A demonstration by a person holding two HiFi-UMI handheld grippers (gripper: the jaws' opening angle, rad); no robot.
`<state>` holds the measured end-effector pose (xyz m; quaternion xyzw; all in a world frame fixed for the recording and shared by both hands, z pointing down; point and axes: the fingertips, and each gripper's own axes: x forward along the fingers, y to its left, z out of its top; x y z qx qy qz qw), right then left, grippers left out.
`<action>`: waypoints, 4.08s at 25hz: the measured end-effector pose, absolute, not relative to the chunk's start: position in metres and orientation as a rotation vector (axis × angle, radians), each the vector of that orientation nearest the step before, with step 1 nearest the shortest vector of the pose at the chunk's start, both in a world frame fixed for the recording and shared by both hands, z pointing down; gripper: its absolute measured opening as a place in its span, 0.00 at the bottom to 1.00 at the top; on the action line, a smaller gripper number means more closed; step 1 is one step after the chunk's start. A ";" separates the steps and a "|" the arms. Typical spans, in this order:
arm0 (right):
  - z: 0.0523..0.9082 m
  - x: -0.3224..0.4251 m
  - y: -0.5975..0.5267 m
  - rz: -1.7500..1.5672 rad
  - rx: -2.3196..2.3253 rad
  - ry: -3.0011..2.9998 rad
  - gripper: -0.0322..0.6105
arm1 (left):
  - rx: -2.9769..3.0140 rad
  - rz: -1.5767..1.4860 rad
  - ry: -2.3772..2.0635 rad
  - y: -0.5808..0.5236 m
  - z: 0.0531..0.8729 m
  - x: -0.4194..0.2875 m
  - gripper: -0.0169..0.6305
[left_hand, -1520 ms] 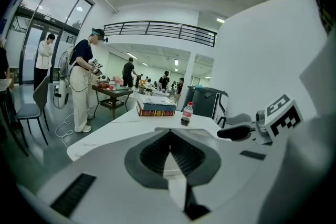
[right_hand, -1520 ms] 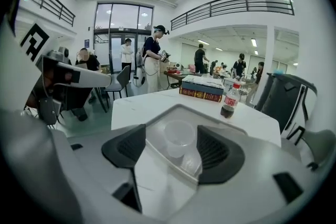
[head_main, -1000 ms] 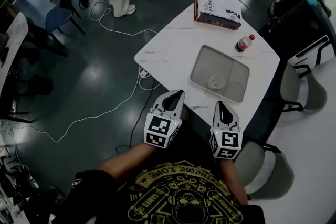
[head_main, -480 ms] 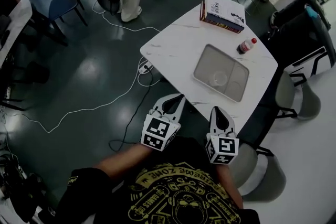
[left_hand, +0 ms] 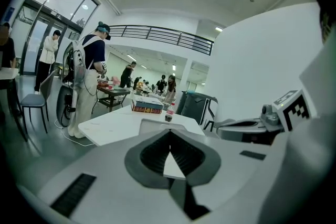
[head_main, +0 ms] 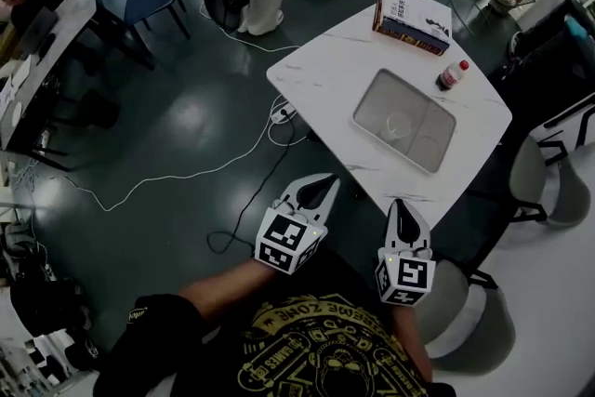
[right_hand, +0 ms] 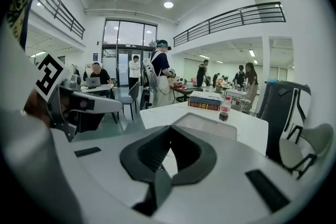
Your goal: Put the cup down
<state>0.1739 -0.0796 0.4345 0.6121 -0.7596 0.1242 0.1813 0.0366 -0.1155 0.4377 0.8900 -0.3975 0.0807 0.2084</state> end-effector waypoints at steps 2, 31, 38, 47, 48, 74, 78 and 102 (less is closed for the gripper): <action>0.432 0.179 -0.066 0.335 1.706 -2.169 0.06 | 2.470 0.216 -1.132 -0.098 0.433 0.043 0.04; 0.410 0.064 0.018 0.276 1.444 -2.436 0.06 | 2.346 0.249 -1.441 0.020 0.423 -0.079 0.04; 0.406 0.055 0.018 0.271 1.513 -2.364 0.06 | 2.416 0.257 -1.355 0.016 0.420 -0.083 0.04; 0.408 0.053 0.017 0.284 1.582 -2.298 0.06 | 2.461 0.266 -1.278 0.005 0.422 -0.084 0.04; 0.408 0.053 0.017 0.282 1.589 -2.294 0.06 | 2.466 0.266 -1.271 0.004 0.422 -0.084 0.04; 0.410 0.048 0.014 0.290 1.669 -2.215 0.06 | 2.591 0.267 -1.163 -0.013 0.415 -0.076 0.04; 0.416 0.060 0.018 0.331 1.687 -2.181 0.06 | 2.570 0.277 -1.132 -0.014 0.424 -0.067 0.04; 0.406 0.049 -0.013 0.305 1.612 -2.325 0.05 | 2.536 0.267 -1.259 -0.034 0.408 -0.076 0.04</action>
